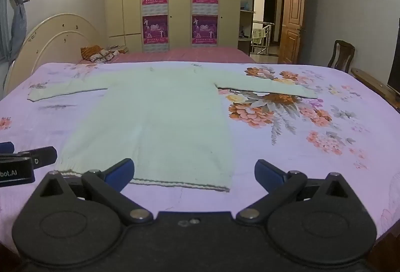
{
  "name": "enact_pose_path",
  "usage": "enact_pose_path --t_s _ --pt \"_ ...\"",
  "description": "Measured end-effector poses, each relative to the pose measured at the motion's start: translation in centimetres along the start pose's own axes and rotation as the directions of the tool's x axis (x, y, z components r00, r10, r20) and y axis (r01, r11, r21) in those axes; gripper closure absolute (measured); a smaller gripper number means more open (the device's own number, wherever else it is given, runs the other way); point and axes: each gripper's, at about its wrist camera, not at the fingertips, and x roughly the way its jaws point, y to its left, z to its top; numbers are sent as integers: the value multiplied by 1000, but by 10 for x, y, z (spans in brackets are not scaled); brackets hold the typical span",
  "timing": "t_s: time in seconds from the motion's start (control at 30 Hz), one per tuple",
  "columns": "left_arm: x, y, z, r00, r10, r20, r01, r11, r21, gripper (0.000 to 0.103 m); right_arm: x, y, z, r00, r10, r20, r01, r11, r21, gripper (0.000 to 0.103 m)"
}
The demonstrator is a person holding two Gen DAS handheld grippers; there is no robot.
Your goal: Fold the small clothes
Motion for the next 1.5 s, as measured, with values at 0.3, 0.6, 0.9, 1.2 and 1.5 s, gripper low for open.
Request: enact_pose_path --t_s 0.3,0.6,0.9,1.2,1.5 --pt "-2 -2 2 1000 -4 -22 4 1000 11 0 -2 -3 0 1000 4 -2 -4 1000 1 1" --pt "-2 -4 0 1000 -2 -24 2 1000 18 0 -7 -5 -3 1000 -11 -1 11 1000 10 1" --pt "-2 -5 1 1000 -5 -22 6 1000 28 0 -11 -4 -4 1000 -16 5 16 1000 22 1" --pt "-4 -4 0 1000 -7 -26 8 999 34 0 -11 -6 -4 1000 -15 5 15 1000 22 1" --pt "-2 -4 0 1000 -3 -29 4 999 35 0 -11 -5 -4 1000 -15 5 15 1000 21 1"
